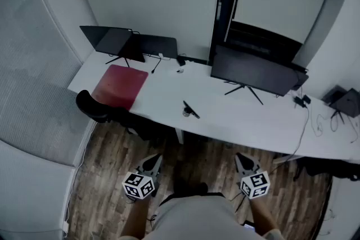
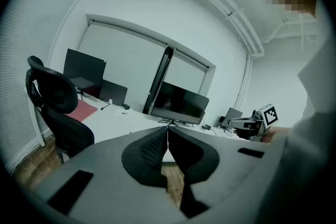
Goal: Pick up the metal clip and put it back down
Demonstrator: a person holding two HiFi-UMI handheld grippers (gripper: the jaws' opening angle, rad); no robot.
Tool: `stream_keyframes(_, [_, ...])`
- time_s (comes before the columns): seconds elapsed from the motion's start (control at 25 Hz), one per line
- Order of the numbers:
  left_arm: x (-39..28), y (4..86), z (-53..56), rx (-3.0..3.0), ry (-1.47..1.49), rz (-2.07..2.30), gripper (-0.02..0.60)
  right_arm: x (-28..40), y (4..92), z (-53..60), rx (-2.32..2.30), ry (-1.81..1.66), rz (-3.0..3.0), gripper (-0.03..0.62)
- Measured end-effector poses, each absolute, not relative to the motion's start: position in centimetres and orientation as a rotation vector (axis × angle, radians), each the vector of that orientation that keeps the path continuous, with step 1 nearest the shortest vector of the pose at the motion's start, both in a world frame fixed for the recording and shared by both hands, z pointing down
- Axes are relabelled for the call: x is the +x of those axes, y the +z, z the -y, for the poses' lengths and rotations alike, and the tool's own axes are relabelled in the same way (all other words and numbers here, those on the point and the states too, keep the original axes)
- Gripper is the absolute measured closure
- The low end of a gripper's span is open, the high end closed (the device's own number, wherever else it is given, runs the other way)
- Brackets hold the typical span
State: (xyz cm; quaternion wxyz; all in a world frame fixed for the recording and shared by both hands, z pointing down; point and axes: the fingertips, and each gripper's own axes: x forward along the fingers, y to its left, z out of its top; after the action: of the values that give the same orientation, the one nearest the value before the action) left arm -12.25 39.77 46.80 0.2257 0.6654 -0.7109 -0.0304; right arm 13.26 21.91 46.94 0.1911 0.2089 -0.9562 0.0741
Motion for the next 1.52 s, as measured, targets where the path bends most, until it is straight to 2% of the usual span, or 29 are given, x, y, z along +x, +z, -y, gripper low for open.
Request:
stream_keyframes(0.56, [-11.6, 47.1, -38.6, 1.822, -0.077, 1.975, 0.549, 13.5, 47.1, -20.5, 0.57, 0.224, 2.711, 0.557])
stream_keyframes(1.52, [-5.5, 47.8, -35.6, 1.805, 0.011, 2.02, 0.549, 15.4, 49.1, -19.1, 0.321, 0.264, 2.756, 0.557])
